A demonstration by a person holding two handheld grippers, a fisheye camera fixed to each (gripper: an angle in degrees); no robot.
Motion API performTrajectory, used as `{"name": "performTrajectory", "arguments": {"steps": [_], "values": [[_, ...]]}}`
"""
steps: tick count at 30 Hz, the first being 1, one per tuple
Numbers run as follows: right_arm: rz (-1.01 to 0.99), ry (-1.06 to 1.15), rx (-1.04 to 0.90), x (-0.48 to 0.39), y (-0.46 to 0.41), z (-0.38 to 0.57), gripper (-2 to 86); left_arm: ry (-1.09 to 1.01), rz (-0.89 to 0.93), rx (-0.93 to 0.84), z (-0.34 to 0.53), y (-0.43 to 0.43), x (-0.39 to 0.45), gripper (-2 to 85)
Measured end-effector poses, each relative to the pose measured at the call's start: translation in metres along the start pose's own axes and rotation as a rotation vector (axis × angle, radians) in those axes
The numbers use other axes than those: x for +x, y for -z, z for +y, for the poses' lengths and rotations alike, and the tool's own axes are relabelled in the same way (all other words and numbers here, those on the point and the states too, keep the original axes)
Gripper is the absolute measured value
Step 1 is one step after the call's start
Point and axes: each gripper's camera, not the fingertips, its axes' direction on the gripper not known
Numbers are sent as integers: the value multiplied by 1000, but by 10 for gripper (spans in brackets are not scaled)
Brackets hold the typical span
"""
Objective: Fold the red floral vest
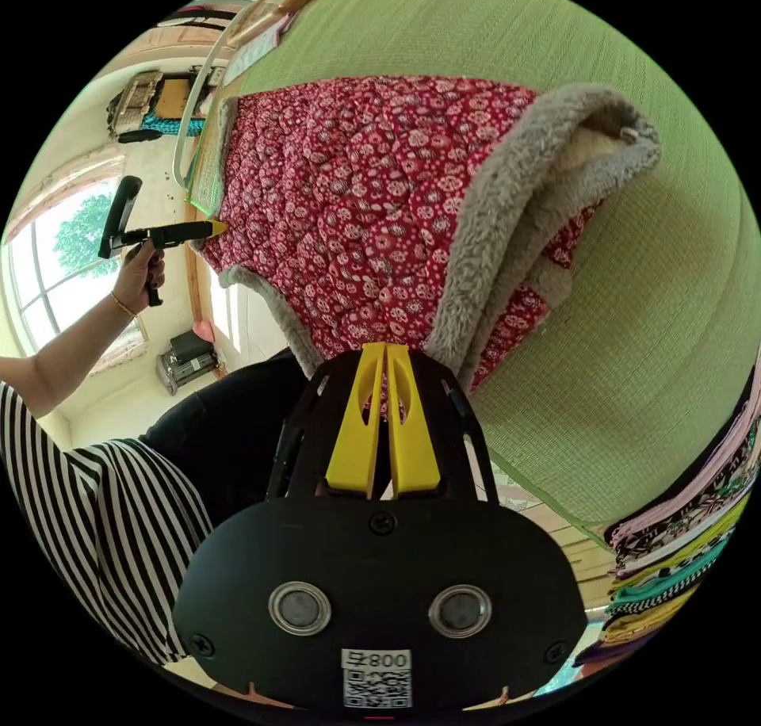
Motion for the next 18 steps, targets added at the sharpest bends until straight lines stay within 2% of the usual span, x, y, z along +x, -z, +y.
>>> {"name": "performTrajectory", "arguments": {"steps": [3, 7, 13, 18], "values": [[4, -2, -52, 7, -22, -17, 0, 93, 109, -23, -8, -14, -23, 3], [54, 47, -85, -1, -26, -27, 0, 62, 74, -11, -7, -6, -27, 7], [-28, 13, -89, 10, -28, -29, 0, 68, 157, 188, 3, 32, -63, 47], [10, 53, -114, 2, -32, -34, 0, 170, 101, 95, -13, 16, -115, 79]]}}
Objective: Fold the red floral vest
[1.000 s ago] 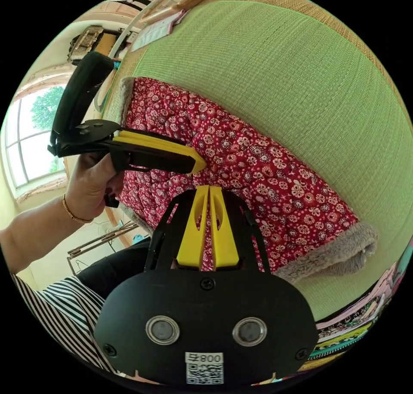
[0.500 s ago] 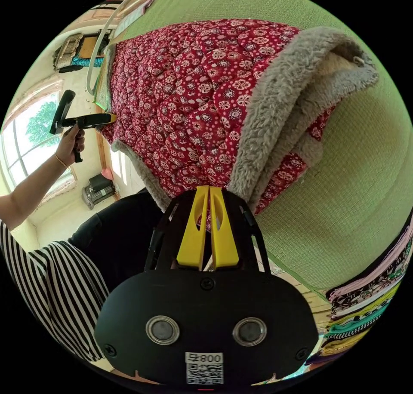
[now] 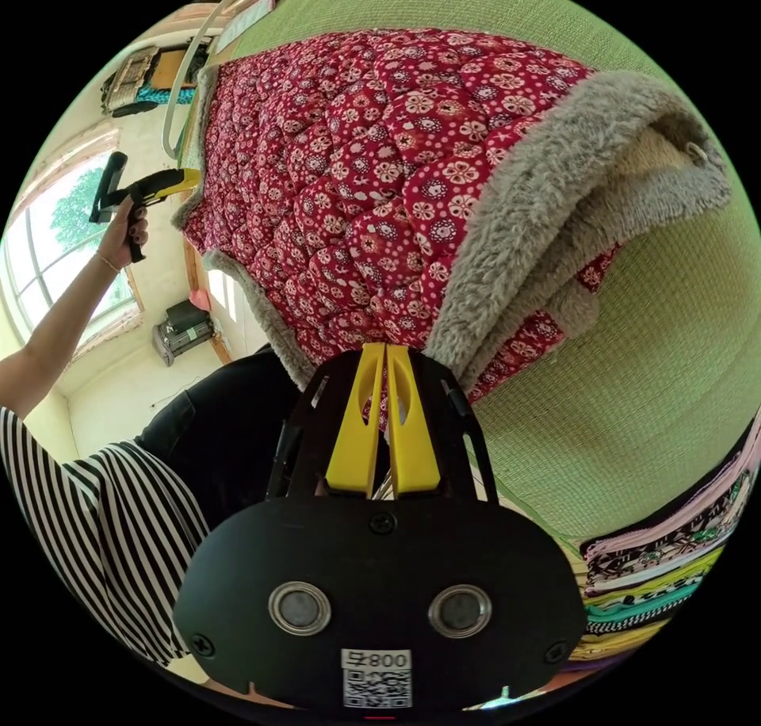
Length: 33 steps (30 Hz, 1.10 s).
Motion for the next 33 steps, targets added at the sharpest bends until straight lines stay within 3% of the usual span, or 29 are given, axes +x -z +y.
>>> {"name": "performTrajectory", "arguments": {"steps": [10, 23, 26, 33], "values": [[-10, -27, 10, 6, 3, -10, 0, 41, 127, -3, -19, -14, -40, 72], [124, -99, 136, 47, 77, -31, 0, -95, 300, 208, -47, 17, -46, 74], [149, -102, 140, 40, 71, -29, 0, -44, 233, 150, -44, 10, -62, 96], [92, -148, 196, 35, 73, -8, 0, 47, 360, 113, -39, -9, -94, 92]]}}
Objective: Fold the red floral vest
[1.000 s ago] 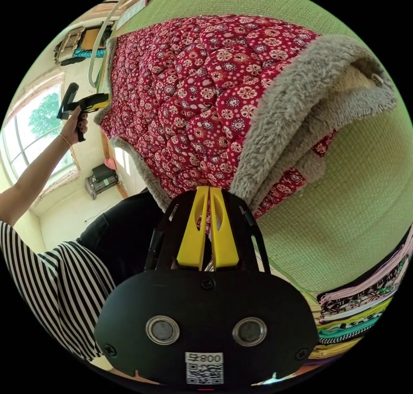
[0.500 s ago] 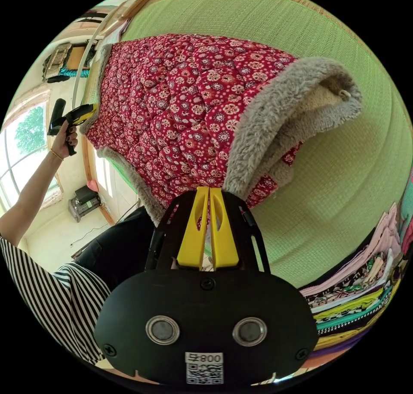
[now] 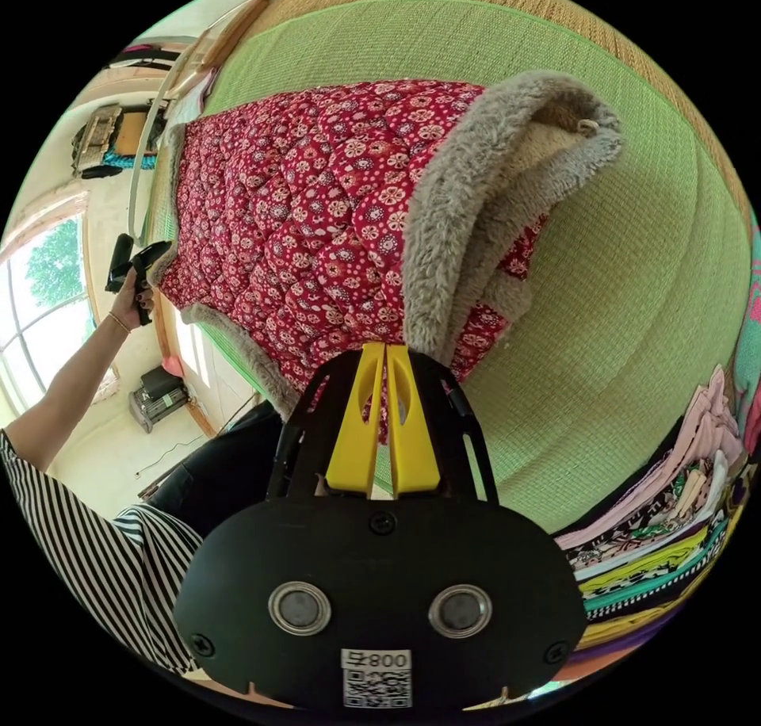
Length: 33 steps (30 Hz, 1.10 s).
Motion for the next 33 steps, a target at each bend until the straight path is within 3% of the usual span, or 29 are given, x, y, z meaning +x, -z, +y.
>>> {"name": "performTrajectory", "arguments": {"steps": [11, 15, 17, 22, 29, 33], "values": [[-61, 34, 215, -60, 46, 38, 0, -94, 123, 17, 21, 14, 18, 49], [-116, 124, 208, -94, 26, 9, 0, -137, 164, 34, 36, 21, 39, 45], [-111, 143, 105, -108, -12, -16, 0, -153, 174, 37, 42, 22, 50, 44], [-100, 97, 68, -106, -25, -19, 0, -216, 195, 25, 55, 23, 87, 41], [-157, 58, 307, -88, 51, -1, 0, -308, 206, 3, 73, 18, 145, 36], [-81, 14, 290, -73, 49, -34, 0, -345, 213, -16, 82, 10, 183, 34]]}}
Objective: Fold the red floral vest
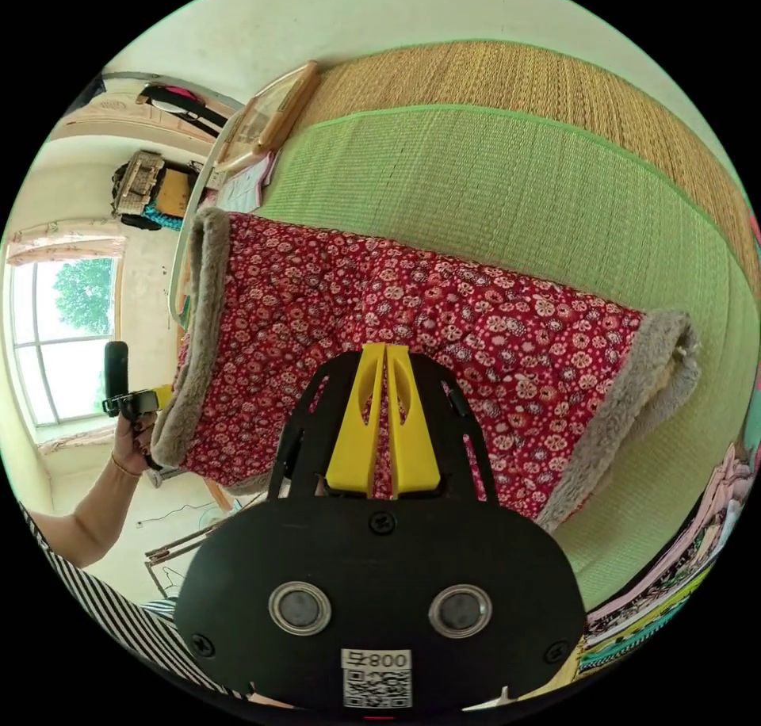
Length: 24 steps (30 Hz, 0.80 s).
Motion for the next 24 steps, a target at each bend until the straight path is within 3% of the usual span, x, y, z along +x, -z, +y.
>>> {"name": "performTrajectory", "arguments": {"steps": [3, 9, 13, 16, 24], "values": [[-40, -29, -75, 15, -12, -8, 0, -26, 13, -18, -4, -14, 28, 32], [-103, 12, 57, 12, 44, 70, 0, -97, 32, -62, -15, -48, 90, 30], [-273, -29, -98, 21, 8, 117, 0, -138, 71, -90, -23, -75, 129, 29], [-268, -48, -176, 23, -15, 132, 0, -185, 96, -135, -34, -105, 166, 29], [-310, -171, 12, 57, 45, 181, 0, -367, 137, -347, -71, -214, 281, 28]]}}
